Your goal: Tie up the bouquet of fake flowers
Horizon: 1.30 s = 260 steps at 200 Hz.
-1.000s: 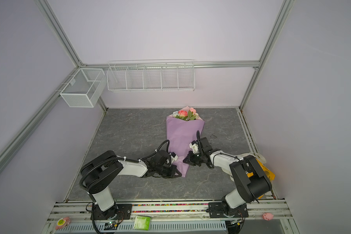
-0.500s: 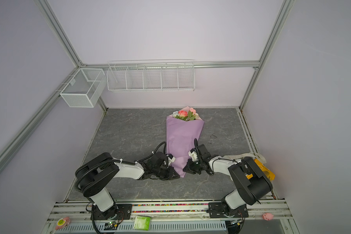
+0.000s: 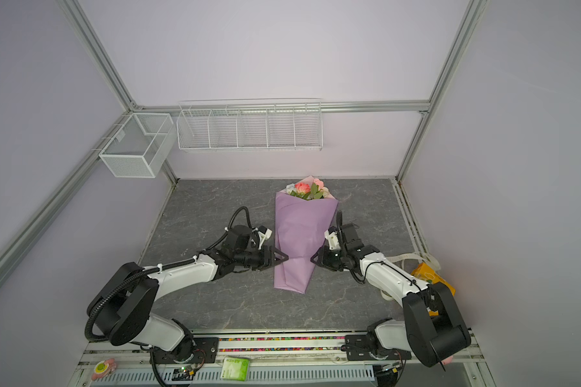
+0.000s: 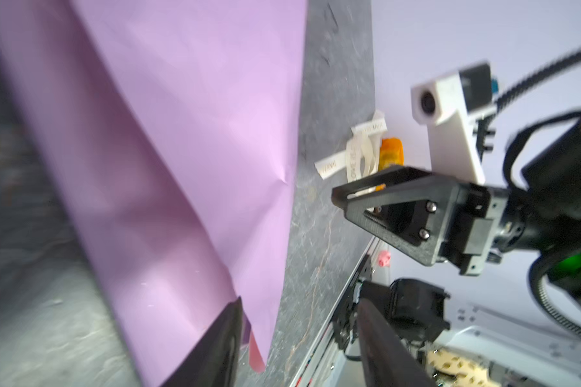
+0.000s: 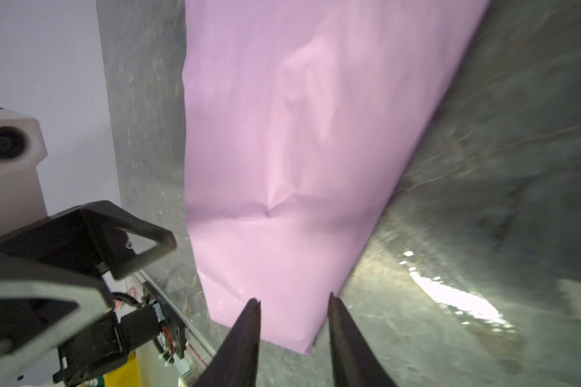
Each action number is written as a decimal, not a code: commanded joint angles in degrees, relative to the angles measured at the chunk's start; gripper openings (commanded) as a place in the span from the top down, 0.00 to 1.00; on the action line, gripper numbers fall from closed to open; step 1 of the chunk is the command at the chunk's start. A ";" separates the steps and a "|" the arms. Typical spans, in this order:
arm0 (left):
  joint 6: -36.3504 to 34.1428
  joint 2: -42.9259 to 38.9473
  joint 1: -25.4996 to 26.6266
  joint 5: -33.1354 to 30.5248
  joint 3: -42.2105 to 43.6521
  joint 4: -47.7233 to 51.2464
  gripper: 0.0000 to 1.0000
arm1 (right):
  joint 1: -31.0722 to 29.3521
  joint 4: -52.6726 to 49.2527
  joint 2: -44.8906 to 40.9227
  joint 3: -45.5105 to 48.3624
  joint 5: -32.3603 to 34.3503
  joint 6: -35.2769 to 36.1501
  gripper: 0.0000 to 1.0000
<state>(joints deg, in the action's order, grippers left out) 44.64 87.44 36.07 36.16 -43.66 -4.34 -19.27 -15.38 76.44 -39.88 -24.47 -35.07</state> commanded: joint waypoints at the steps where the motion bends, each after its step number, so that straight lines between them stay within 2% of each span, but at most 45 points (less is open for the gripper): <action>1: -6.47 3.35 -3.43 -2.10 -6.42 11.62 0.34 | 5.01 -1.92 2.86 -2.07 0.13 -0.13 0.57; 15: -6.96 6.45 -5.29 -3.96 -9.17 13.83 0.30 | 7.06 1.84 4.88 -2.73 -1.93 -1.83 0.50; 33: -6.36 9.18 -6.85 -4.72 -10.39 13.25 0.26 | 7.14 3.74 8.95 -5.02 -3.88 -2.99 0.48; 57: -4.46 13.19 -8.48 -0.83 -11.14 8.50 0.24 | 7.09 4.52 14.42 -7.46 -2.50 -3.83 0.46; 66: -3.69 14.69 -8.82 0.82 -11.59 6.65 0.24 | 9.09 5.05 16.13 -8.01 -2.08 -5.15 0.45; 91: -3.11 18.61 -8.92 3.91 -14.11 4.46 0.25 | 9.75 10.70 20.77 -8.89 -4.92 -7.70 0.46; 129: -1.61 23.02 -8.98 6.24 -15.89 0.87 0.26 | 9.75 10.67 26.83 -14.95 -6.15 -5.79 0.48; 153: 1.04 26.34 -9.00 7.46 -16.75 -2.86 0.34 | 9.86 11.94 31.48 -18.59 -8.62 -4.76 0.53; 175: 1.58 28.19 -9.26 7.72 -17.95 -3.16 0.51 | 10.04 13.65 35.92 -21.91 -10.12 -4.33 0.58; 210: 4.72 29.25 -9.67 6.11 -17.90 -4.79 0.69 | 10.13 15.20 41.83 -28.21 -14.65 -3.52 0.62; 236: 10.11 29.85 -9.75 4.90 -15.25 -12.24 0.77 | 10.07 15.40 46.15 -32.68 -17.11 -3.39 0.65; 260: 12.24 31.32 -10.71 3.67 -14.86 -14.29 0.84 | 9.99 15.19 49.62 -36.59 -18.14 -3.93 0.67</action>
<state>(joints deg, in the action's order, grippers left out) 52.75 115.94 26.33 41.56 -59.48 -13.43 -9.34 -0.03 122.52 -73.58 -40.53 -39.33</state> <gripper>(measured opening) 0.187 0.342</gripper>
